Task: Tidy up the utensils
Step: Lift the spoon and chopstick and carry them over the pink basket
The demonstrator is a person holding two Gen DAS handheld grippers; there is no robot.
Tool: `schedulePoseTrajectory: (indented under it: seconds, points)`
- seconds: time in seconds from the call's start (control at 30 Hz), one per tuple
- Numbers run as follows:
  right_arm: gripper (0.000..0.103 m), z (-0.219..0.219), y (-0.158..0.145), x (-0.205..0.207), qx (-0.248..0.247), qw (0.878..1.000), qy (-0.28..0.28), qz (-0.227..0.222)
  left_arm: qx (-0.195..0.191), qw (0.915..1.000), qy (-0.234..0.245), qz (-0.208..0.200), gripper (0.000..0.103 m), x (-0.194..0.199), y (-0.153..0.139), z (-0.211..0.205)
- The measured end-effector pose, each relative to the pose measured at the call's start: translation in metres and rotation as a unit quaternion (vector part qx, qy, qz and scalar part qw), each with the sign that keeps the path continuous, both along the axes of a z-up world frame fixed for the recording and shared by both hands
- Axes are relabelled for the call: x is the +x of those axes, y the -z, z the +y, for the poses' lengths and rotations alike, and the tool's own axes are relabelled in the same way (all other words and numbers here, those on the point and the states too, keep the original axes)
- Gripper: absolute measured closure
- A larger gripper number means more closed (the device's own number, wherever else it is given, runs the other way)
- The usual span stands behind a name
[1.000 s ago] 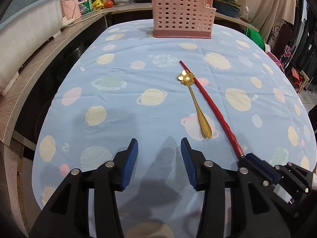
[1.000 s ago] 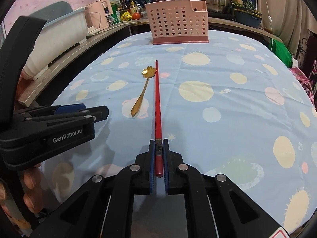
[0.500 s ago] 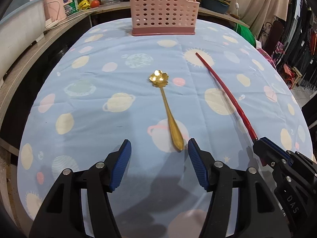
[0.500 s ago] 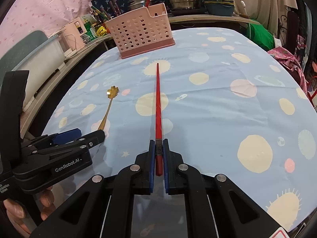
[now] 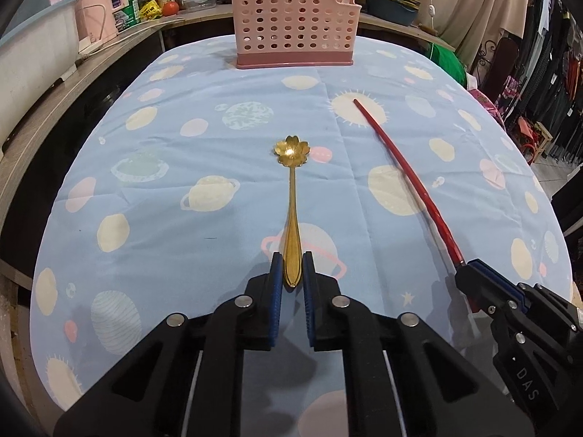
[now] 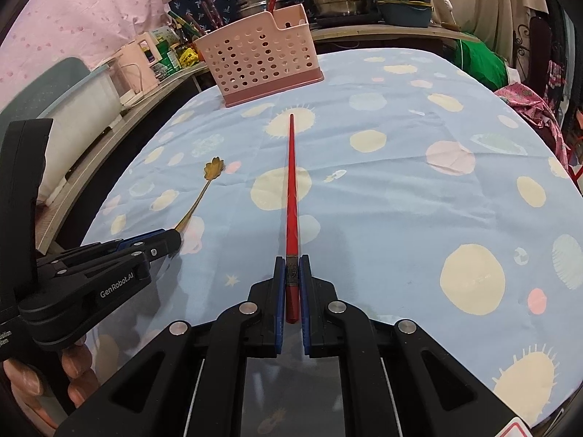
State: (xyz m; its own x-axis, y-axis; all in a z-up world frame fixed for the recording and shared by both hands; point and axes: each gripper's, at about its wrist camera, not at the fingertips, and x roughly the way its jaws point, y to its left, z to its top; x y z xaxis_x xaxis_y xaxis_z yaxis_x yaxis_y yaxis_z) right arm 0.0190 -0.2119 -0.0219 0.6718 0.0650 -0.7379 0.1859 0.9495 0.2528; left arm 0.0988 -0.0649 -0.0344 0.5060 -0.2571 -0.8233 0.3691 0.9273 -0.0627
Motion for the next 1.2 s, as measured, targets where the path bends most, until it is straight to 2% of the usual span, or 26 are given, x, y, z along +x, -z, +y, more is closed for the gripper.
schedulePoseTrajectory:
  seconds: [0.37,0.63,0.73,0.77,0.83,1.2]
  points:
    - [0.096,-0.004,-0.018,-0.004,0.007,1.000,0.002,-0.022,-0.033,0.9986,-0.016,-0.037,0.093,-0.001,-0.046,0.014]
    - [0.096,-0.011,-0.037,-0.002,0.021,0.999,0.003,-0.041,-0.037,0.9973,-0.022,-0.060,0.093,0.008,-0.067,0.016]
    - [0.096,-0.015,-0.049,0.001,0.023,0.998,0.006,-0.056,-0.040,0.9968,-0.022,-0.066,0.095,0.012,-0.074,0.016]
    - [0.096,-0.016,-0.053,0.002,0.024,0.998,0.006,-0.061,-0.041,0.9967,-0.021,-0.067,0.101,0.015,-0.076,0.016]
    - [0.096,-0.019,-0.062,0.005,0.024,0.997,0.007,-0.071,-0.044,0.9964,-0.020,-0.069,0.102,0.018,-0.080,0.015]
    - [0.096,-0.032,-0.111,0.026,0.013,0.991,0.012,-0.133,-0.050,0.9956,-0.011,-0.079,0.102,0.033,-0.097,0.013]
